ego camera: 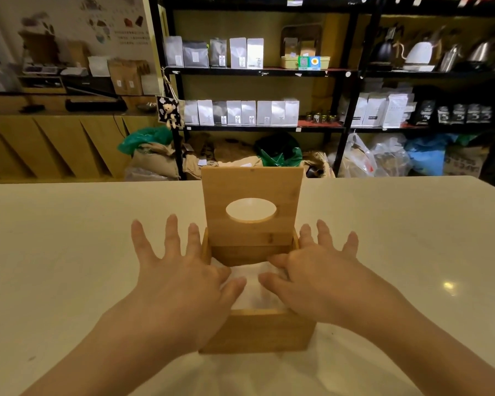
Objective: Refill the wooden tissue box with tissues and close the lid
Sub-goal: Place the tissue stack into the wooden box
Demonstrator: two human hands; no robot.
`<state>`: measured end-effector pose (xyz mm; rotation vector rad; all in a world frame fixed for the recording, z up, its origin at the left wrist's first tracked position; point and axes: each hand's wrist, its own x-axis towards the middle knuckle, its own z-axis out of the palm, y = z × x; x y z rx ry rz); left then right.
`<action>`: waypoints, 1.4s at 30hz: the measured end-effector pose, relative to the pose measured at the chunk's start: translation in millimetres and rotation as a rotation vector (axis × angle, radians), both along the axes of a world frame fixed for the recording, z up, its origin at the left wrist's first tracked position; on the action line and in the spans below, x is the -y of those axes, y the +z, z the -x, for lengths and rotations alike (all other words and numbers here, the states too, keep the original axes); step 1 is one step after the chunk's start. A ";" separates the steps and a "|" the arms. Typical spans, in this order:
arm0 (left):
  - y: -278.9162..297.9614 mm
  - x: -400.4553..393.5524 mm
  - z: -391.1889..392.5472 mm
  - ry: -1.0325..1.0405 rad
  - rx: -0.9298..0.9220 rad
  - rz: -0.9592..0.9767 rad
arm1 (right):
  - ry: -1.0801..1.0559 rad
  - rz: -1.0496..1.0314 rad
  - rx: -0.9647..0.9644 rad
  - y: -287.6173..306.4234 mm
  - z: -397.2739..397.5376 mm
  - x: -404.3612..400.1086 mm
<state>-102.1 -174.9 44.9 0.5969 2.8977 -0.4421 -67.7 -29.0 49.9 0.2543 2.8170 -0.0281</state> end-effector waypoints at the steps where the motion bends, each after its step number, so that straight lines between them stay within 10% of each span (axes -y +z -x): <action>1: -0.1 -1.4 -0.1 0.002 0.008 0.012 | -0.010 -0.016 0.003 -0.6 0.1 1.3; 31: 15.4 5.4 7.7 0.128 0.316 -0.405 | -0.074 0.521 -0.091 14.0 -10.7 -7.8; 42: 39.6 27.8 -85.8 -0.096 0.188 -0.747 | 0.145 0.621 -0.473 25.8 -96.5 -16.7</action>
